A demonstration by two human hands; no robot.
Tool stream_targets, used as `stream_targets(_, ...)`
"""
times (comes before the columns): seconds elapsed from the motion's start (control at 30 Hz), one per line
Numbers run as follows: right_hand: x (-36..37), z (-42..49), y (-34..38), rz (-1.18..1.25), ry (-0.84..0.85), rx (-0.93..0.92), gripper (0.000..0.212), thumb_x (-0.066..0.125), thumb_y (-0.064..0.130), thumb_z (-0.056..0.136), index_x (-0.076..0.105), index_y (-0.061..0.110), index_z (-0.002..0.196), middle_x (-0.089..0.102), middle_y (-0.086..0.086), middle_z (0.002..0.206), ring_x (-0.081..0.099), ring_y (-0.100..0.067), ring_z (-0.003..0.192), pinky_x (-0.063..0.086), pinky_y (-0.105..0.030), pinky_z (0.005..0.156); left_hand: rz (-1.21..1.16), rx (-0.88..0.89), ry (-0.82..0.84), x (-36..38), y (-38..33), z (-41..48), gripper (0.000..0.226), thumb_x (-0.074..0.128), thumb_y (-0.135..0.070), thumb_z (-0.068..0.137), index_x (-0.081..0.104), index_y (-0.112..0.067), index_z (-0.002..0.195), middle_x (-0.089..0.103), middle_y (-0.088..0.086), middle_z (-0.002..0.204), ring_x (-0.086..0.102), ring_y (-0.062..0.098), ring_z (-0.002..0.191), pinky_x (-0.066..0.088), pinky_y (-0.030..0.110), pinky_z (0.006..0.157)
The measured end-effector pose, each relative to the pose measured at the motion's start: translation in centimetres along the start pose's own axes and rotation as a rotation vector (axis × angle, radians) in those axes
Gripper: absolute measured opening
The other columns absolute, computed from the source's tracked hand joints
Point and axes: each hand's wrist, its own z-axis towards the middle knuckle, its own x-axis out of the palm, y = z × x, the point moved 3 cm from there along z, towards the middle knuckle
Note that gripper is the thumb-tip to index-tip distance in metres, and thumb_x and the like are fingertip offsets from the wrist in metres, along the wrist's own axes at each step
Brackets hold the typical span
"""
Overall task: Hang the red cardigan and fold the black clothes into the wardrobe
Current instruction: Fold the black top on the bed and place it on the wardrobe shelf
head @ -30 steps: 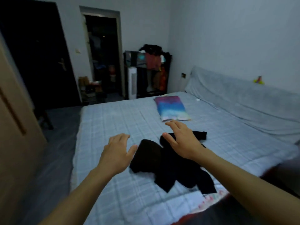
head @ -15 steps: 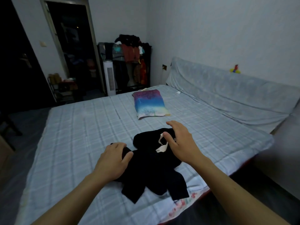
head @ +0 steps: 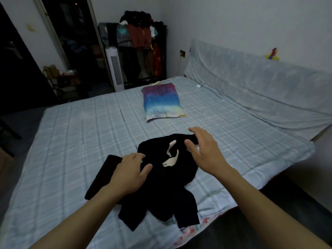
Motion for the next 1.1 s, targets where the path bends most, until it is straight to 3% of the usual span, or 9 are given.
stream_targets(0.27,2.6,5.2,-2.9,-0.108,0.057,0.048,0.065,0.034,0.057,0.093,0.043,0.019,0.145,0.043,-0.002,0.151,0.035,-0.021,0.142,0.031,-0.047,0.115,-0.085,0.032,0.039,3.3,0.7,8.6,0.055,0.045,-0.050,0.098,0.045,-0.018,0.143,0.048,0.003,0.144,0.042,0.021,0.133,0.041,0.039,0.107)
stream_targets(0.43,5.2,9.1,-3.5,-0.120,0.114,0.058,0.067,0.033,0.061,0.094,0.041,0.020,0.147,0.040,-0.003,0.153,0.033,-0.021,0.143,0.030,-0.046,0.116,-0.069,-0.065,0.121,5.0,4.9,11.9,0.054,0.047,-0.045,0.098,0.044,-0.017,0.144,0.049,0.005,0.144,0.045,0.024,0.131,0.043,0.043,0.105)
stream_targets(0.57,7.8,11.5,-4.9,-0.082,0.150,0.058,0.069,0.028,0.065,0.089,0.045,0.021,0.140,0.049,0.001,0.143,0.042,-0.020,0.133,0.037,-0.044,0.109,-0.065,-0.145,0.127,5.4,7.2,14.1,0.052,0.048,-0.045,0.098,0.047,-0.016,0.140,0.053,0.007,0.138,0.051,0.025,0.123,0.045,0.044,0.102)
stream_targets(0.7,10.5,14.2,-7.0,-0.040,0.229,0.050,0.074,0.026,0.067,0.089,0.043,0.020,0.144,0.045,-0.001,0.148,0.037,-0.020,0.139,0.034,-0.046,0.113,-0.052,-0.193,0.126,6.5,7.9,15.8,0.050,0.049,-0.045,0.097,0.049,-0.016,0.137,0.055,0.006,0.136,0.050,0.024,0.125,0.045,0.044,0.102)
stream_targets(0.9,14.0,17.9,-11.5,0.031,0.320,0.010,0.057,0.043,0.049,0.100,0.042,0.015,0.146,0.042,-0.006,0.151,0.034,-0.023,0.142,0.031,-0.045,0.115,-0.033,-0.312,0.148,9.4,6.9,17.3,0.044,0.049,-0.049,0.095,0.054,-0.020,0.126,0.057,0.002,0.125,0.054,0.020,0.111,0.051,0.041,0.092)
stream_targets(1.1,19.1,19.3,-13.7,0.087,0.429,0.009,0.054,0.046,0.045,0.100,0.042,0.015,0.145,0.044,-0.007,0.149,0.037,-0.024,0.139,0.034,-0.046,0.113,-0.065,-0.316,0.098,11.8,5.7,20.5,0.047,0.051,-0.041,0.098,0.049,-0.017,0.138,0.054,0.003,0.136,0.048,0.020,0.125,0.045,0.039,0.103)
